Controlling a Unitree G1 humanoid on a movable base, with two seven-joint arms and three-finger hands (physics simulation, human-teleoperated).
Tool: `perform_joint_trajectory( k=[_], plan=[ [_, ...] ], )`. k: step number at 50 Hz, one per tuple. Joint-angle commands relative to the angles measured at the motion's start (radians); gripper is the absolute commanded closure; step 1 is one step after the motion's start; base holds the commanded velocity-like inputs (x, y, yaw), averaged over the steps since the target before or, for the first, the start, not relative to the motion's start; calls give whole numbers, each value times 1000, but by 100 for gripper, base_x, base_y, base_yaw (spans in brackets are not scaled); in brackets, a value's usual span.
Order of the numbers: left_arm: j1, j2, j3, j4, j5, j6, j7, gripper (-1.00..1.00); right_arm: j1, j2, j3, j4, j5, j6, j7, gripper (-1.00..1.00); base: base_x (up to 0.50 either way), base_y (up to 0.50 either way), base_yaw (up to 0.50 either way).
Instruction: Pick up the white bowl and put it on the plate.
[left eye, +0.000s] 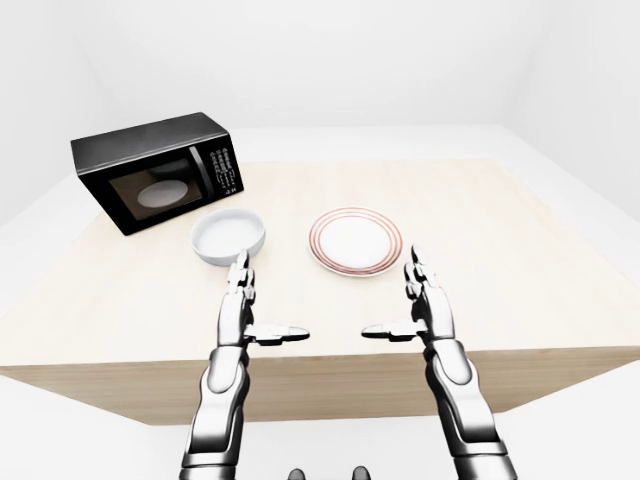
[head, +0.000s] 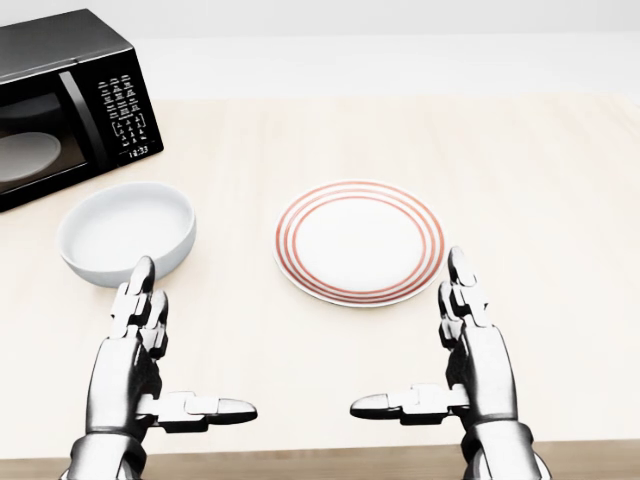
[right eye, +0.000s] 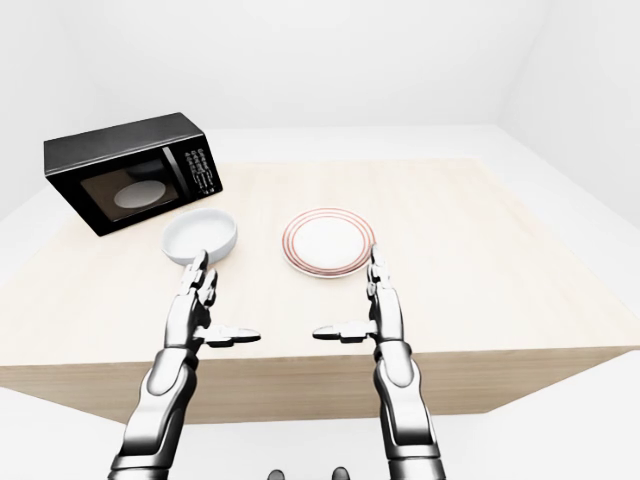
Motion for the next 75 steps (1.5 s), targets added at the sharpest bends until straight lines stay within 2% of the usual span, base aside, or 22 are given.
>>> perform_joint_trajectory(
  k=[1,6,11,16,18,29,33,41,55,58,63,67,71,75],
  plan=[
    [0,12,24,2,-11,-2,-24,-100,3,-8,-13,-13,-2,-5,23,-100,0,0,0],
    [0,12,24,-3,-12,3,-24,-100,12,-10,-12,-26,-8,1,27,-100,0,0,0],
    [0,11,24,-2,-12,2,-23,-100,5,-7,-8,-1,-16,-16,24,-100,0,0,0],
    [-2,11,23,1,-11,1,-23,-100,9,-8,-2,-20,-31,-3,21,-100,0,7,0],
    [-4,11,24,9,-11,-5,-23,-100,8,-8,-1,-4,-37,-15,21,-100,0,27,0],
    [-3,11,23,9,-11,-6,-23,-100,9,-5,1,-16,-38,-5,20,-100,0,49,0],
    [-2,12,24,5,-12,-2,-23,-100,5,-5,1,-2,-38,-14,20,-100,0,50,0],
    [-3,12,24,5,-12,-2,-23,-100,10,-6,3,-21,-40,-2,21,-100,0,50,0],
    [-3,12,24,5,-12,-3,-23,-100,0,-4,6,28,-45,-20,18,-100,0,42,0],
    [-3,12,24,5,-11,-2,-23,-100,-4,-4,4,37,-40,-11,18,-100,0,0,0],
    [-2,12,24,5,-12,-2,-23,-100,-3,-1,2,1,-28,22,15,-100,0,0,0],
    [-3,12,24,5,-12,-2,-23,-100,-5,-2,5,24,-32,8,12,-100,0,0,0],
    [-3,12,24,5,-11,-2,-23,-100,0,-2,8,9,-36,17,10,-100,0,0,0],
    [-3,12,24,5,-11,-2,-23,-100,0,-2,10,12,-38,13,11,-100,0,0,0]
  ],
)
